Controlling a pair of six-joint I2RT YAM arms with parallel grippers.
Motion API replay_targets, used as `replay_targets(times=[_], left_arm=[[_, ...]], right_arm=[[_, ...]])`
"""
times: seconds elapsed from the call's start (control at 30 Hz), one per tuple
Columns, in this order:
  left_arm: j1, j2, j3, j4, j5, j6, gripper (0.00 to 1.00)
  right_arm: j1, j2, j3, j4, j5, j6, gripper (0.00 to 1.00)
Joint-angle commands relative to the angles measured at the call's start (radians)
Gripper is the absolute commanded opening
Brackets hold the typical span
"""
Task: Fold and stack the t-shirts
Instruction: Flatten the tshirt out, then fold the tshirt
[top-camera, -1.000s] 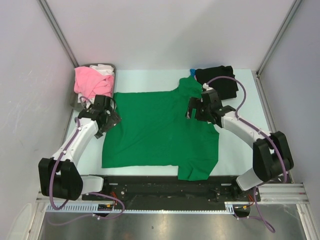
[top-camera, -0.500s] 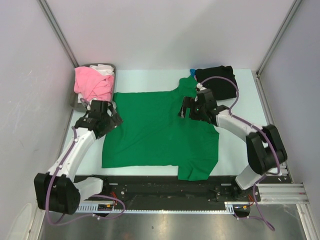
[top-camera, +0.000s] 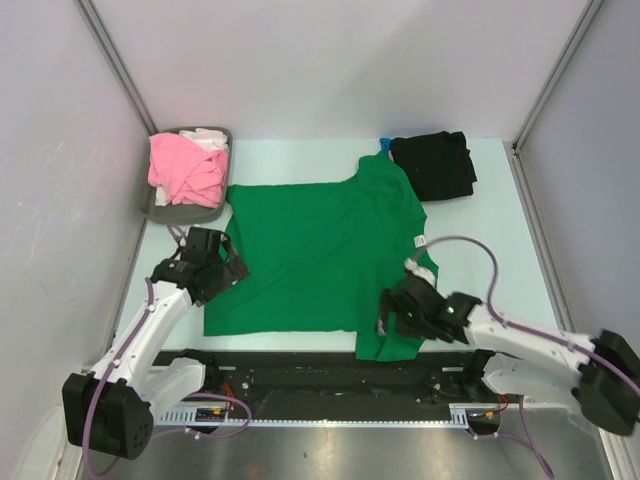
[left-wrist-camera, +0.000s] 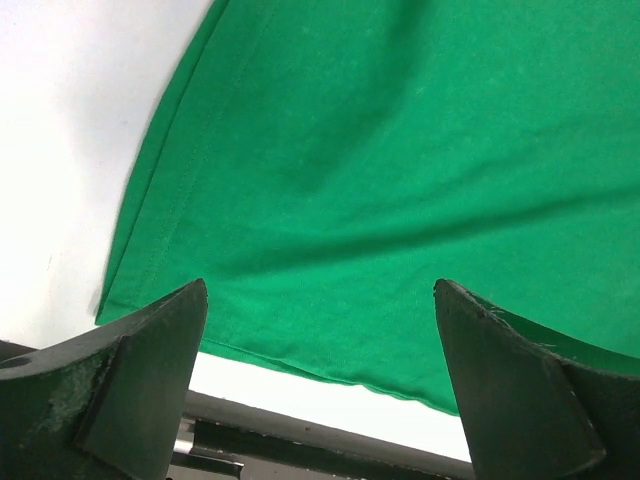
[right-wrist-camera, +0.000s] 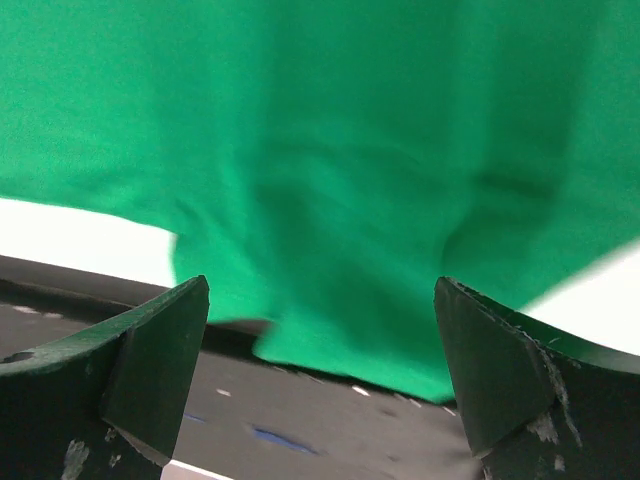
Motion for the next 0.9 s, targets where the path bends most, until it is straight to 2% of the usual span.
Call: replay_targets(times=[0.0,0.07,0.27,0.43,0.63,0.87], left_arm=[[-0.007,-0.052,0.003,0.004,0.015,-0.026,1.0],[-0.007,-0.057,0.003,0.007,0.018,-0.028,1.0],[-0.014,-0.041,0.009,0.016,0.028,-0.032,1.0],[-0.015,-0.034,0.016,0.014,0.025,-0.029,1.0],[-0.015,-0.038,0.004,0.011,0.01,-0.022,1.0],[-0.015,-0.005,-0.01,0.039,0.019,-0.02,1.0]], right_arm=[[0.048,-0.266,-0.137,-0.128,0.096,0.287,1.0],[0.071,-0.375,-0.171,-0.183,0.12,0.327,1.0],[0.099,-0.45,-0.18,-0.261,0.116,0.369,1.0],[0.159,-0.444,-0.18,-0.29,0.111,0.423,1.0],[0.31,-0.457,-0.182,-0.358,0.174,0.548,1.0],[0.335,-0.362,-0.18,-0.292,0.251,0.53,1.0]])
